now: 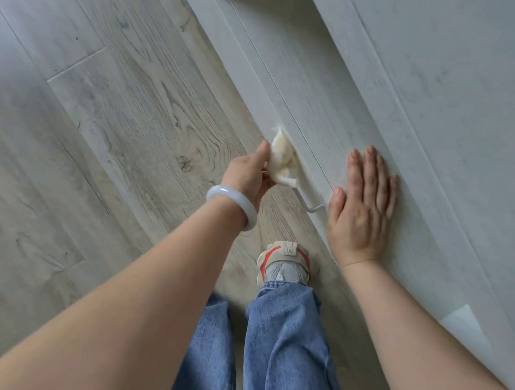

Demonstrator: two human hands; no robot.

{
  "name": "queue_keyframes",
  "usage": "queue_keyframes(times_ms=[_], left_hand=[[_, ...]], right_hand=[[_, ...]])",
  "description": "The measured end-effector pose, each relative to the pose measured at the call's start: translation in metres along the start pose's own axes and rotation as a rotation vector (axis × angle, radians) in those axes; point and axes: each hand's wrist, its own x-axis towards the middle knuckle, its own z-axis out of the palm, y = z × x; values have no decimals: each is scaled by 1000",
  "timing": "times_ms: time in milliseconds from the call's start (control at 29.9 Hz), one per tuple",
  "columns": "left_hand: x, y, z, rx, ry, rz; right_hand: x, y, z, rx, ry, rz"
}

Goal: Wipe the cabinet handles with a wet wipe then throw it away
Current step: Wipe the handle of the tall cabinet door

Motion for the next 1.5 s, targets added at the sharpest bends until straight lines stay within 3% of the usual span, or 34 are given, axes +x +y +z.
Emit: queue_keyframes(times_ms=[234,368,568,802,969,1103,1304,1504], left_hand=[[-17,-42,21,-233,173,-183],[-36,-67,10,40,80,-205],[-9,-30,8,164,170,32],[-13,-43,12,313,38,-142],[0,-17,6,75,13,-116],[0,-26,4,113,-95,-54],[-3,-25,9,302,-27,-48],[11,8,10,505,32,20]], right_hand=[[1,-1,-1,-50,61,-24],[-1,-1,2,-54,58,-2],[-1,0,0,-73,69,-36],[-3,1,4,-128,44,-23],[-1,1,3,-143,22,-16],[-3,1,5,-156,21,-13],[-5,0,7,-218,-43,18],[-6,2,7,-211,-2,-9]])
